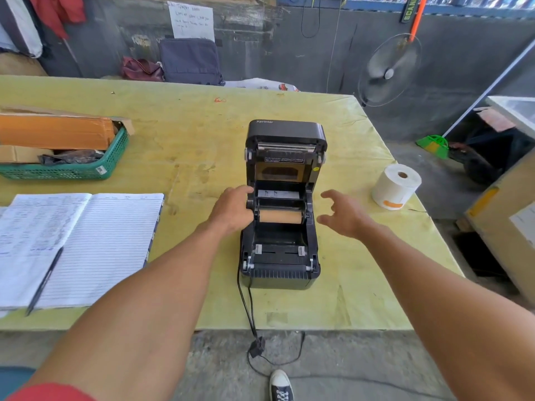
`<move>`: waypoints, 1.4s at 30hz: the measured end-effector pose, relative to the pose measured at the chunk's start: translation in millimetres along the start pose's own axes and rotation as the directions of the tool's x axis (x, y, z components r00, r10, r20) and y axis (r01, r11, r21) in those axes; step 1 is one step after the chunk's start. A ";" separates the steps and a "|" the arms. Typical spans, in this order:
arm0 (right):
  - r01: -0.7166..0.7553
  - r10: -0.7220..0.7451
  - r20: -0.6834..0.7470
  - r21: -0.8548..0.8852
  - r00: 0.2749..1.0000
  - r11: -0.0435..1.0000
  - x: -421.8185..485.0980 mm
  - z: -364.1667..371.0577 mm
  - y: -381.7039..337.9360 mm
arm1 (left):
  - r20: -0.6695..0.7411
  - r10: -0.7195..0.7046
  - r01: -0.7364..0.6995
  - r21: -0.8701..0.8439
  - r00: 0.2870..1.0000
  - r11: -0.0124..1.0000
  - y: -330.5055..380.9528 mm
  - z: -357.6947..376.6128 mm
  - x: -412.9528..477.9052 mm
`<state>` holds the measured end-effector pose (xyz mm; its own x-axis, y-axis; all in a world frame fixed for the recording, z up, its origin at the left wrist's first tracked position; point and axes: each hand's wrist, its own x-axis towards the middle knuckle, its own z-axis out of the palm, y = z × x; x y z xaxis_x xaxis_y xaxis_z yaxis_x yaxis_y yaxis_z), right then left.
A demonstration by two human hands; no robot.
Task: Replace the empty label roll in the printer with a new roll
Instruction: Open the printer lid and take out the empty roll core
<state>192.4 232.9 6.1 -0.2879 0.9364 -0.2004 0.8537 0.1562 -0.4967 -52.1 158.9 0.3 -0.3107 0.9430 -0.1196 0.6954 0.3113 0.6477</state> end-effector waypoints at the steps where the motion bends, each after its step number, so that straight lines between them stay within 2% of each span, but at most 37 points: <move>1: 0.024 -0.023 0.026 -0.049 0.999 0.998 -1.1 7.2 3.5 | 0.052 0.031 -0.033 0.047 0.998 0.998 -4.6 6.6 -2.6; 4: 0.072 -0.069 0.043 -0.071 0.997 0.995 2.3 20.6 3.1 | 0.091 0.055 -0.061 0.062 0.994 0.996 -11.7 19.7 -1.4; 8: 0.095 -0.093 0.061 -0.035 0.994 0.995 16.0 30.6 -0.6 | 0.072 0.051 -0.053 0.016 0.996 0.998 -15.8 26.9 9.9; 19: 0.093 -0.096 0.050 0.053 0.994 0.994 39.3 42.3 -3.9 | -0.003 0.028 -0.028 0.036 1.000 0.999 -13.4 32.0 23.6; 25: 0.069 -0.065 -0.023 0.368 0.998 0.927 29.1 -0.4 -19.7 | -0.061 0.081 -0.085 -0.053 0.995 0.995 18.1 2.6 20.0; 28: 0.011 -0.016 0.004 0.534 1.000 0.845 10.3 -20.7 -27.8 | -0.115 0.074 -0.088 -0.122 0.991 0.989 44.7 -6.8 13.5; 31: -0.009 0.004 0.010 0.652 1.000 0.758 -13.6 -34.4 -26.9 | -0.155 0.068 -0.108 -0.268 0.986 0.957 68.1 -6.4 -0.4; 35: -0.036 0.042 0.009 0.726 0.999 0.687 -48.5 -44.2 -13.7 | -0.033 0.058 -0.067 -0.551 0.998 0.832 90.0 6.8 -26.9; 38: -0.058 0.078 0.005 0.725 0.997 0.687 -73.1 -48.0 4.6 | 0.107 0.094 -0.013 -0.592 0.990 0.806 93.4 20.6 -44.7; 42: -0.140 0.097 0.102 0.736 0.990 0.663 -100.6 -48.1 37.7 | 0.255 0.072 0.122 -0.667 0.964 0.735 93.0 48.6 -63.8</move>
<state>274.3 159.7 48.1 -0.2465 0.9104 -0.3324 0.2869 -0.2591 -0.9223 63.9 133.4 31.7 -0.0843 0.9617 -0.2607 0.0407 0.2648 0.9635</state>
